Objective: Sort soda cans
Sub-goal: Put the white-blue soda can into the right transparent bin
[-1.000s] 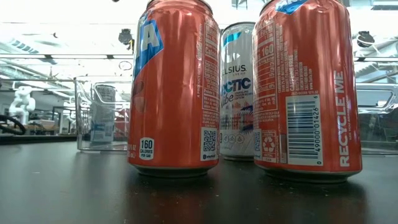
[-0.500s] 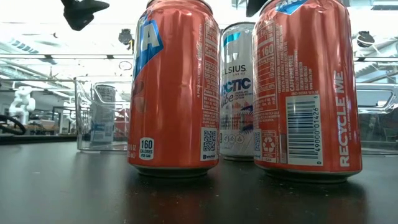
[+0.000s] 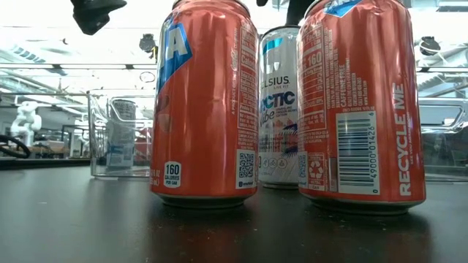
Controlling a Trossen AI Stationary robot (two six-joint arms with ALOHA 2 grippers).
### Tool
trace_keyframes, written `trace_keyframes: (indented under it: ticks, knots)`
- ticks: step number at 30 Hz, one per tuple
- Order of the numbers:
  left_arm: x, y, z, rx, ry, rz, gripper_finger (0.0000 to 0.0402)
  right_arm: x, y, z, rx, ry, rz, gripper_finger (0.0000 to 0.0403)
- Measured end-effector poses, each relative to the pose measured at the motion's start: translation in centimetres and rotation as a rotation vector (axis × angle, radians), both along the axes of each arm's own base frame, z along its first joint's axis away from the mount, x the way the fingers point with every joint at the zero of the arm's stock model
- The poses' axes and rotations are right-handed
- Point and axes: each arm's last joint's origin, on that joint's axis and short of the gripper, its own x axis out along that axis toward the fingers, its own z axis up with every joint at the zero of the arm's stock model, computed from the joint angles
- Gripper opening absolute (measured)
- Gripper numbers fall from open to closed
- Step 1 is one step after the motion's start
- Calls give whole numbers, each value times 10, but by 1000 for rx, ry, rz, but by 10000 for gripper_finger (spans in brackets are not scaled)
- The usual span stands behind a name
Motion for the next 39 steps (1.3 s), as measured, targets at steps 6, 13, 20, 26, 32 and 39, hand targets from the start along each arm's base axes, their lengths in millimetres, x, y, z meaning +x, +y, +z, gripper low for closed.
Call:
trace_keyframes:
  ticks: [6,13,20,26,32,39]
  knots:
    - [0,0,0,0,2,-1,384,1,3,1,1,-15,23,296]
    - [0,-1,0,-6,4,-27,384,0,4,1,5,-19,17,299]
    - [0,-2,0,-17,9,-77,384,0,3,1,-11,-19,31,344]
    - [0,-2,0,-17,9,-77,384,1,1,1,-45,-39,-15,389]
    - [0,-2,0,-16,9,-76,384,-1,8,-5,-87,-49,-59,396]
    - [0,-2,0,-15,8,-72,384,-3,10,-45,-54,36,-145,396]
